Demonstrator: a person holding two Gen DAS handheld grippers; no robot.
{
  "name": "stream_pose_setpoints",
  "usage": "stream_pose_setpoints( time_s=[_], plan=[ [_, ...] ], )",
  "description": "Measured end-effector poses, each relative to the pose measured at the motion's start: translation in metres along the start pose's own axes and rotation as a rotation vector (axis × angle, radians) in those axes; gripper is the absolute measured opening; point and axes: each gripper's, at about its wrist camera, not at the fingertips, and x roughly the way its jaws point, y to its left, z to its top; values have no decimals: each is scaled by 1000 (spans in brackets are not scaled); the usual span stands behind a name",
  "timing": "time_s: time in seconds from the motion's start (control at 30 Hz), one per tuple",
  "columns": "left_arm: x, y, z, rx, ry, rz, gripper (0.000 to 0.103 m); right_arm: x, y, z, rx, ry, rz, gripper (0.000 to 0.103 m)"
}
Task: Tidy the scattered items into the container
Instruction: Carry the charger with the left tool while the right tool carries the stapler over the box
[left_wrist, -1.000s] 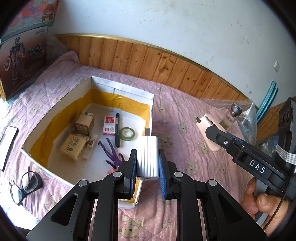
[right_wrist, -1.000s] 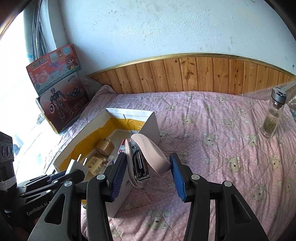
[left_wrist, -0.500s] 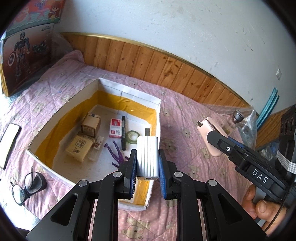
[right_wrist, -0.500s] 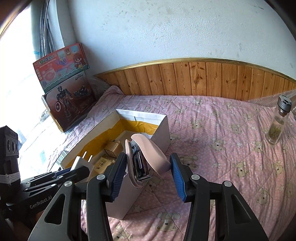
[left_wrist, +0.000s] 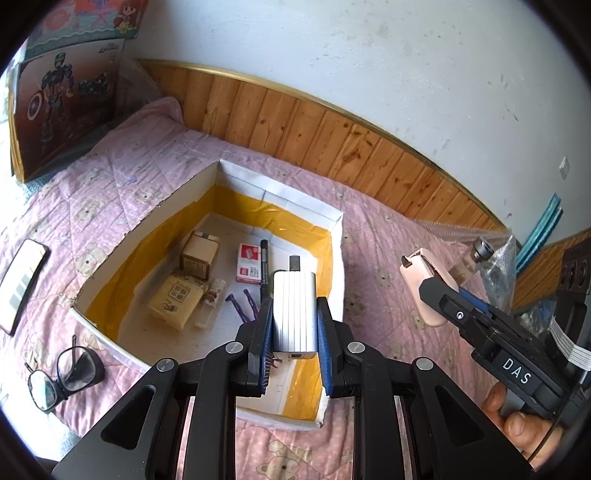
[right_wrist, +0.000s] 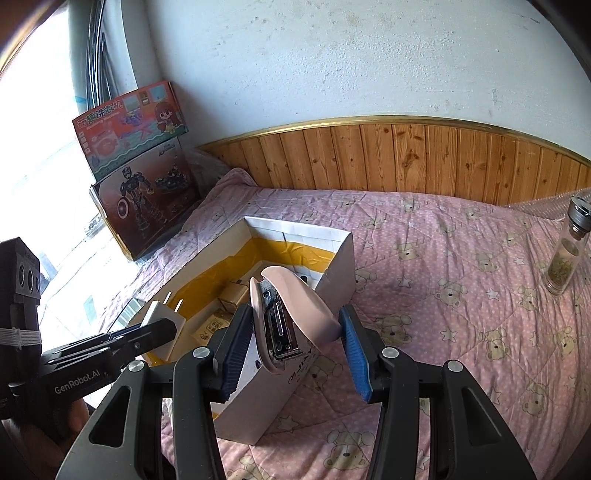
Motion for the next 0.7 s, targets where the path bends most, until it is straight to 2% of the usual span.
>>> stream_pose_setpoints(
  time_s=[0.7],
  plan=[
    [2,42,12,-90,16,13,21,20,24,-1,-55,21,16,49]
  ],
)
